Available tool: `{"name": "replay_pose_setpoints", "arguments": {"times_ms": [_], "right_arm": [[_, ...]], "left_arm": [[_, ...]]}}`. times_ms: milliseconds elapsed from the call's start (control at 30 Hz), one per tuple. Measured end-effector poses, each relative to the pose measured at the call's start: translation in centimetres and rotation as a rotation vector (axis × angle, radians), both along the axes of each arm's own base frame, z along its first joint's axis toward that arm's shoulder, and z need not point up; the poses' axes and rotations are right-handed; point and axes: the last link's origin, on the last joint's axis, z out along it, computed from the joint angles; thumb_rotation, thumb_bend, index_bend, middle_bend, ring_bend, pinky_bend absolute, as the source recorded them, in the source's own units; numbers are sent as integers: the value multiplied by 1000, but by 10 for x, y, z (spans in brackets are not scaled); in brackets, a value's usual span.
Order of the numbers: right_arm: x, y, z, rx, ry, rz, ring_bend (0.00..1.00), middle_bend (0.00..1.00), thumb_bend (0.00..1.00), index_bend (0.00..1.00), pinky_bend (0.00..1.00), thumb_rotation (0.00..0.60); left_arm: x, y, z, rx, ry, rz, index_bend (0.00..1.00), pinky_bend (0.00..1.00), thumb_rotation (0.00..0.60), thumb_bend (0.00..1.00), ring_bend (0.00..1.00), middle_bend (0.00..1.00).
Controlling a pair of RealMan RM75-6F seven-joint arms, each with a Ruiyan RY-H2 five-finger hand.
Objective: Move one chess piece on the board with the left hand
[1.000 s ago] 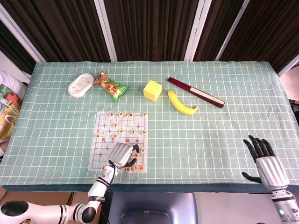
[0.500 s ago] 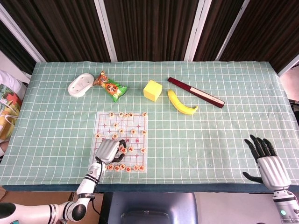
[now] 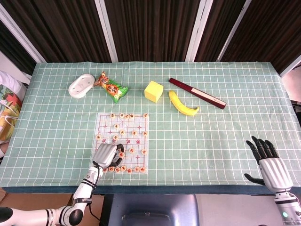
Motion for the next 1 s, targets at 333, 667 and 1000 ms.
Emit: {"name": "replay_pose_setpoints", "arguments": {"times_ms": [333,667,1000], "right_arm": [[0,0,-2,8,6,-4,0,0,194,0,0,600],[0,1,-1,7,1,-4,0,0,194,0,0,600],[1,1,-1,9,0,-1,0,0,194,0,0,600]], "left_arm": [[-3,-3,-1,-6,-2,2,595,1000,600,347,1000,1000],[-1,-1,-4,-11,-1,-5,569,1000,600,350,1000,1000],[-6,0,-1,-12,5,3,579,1000,600,349,1000,1000]]}}
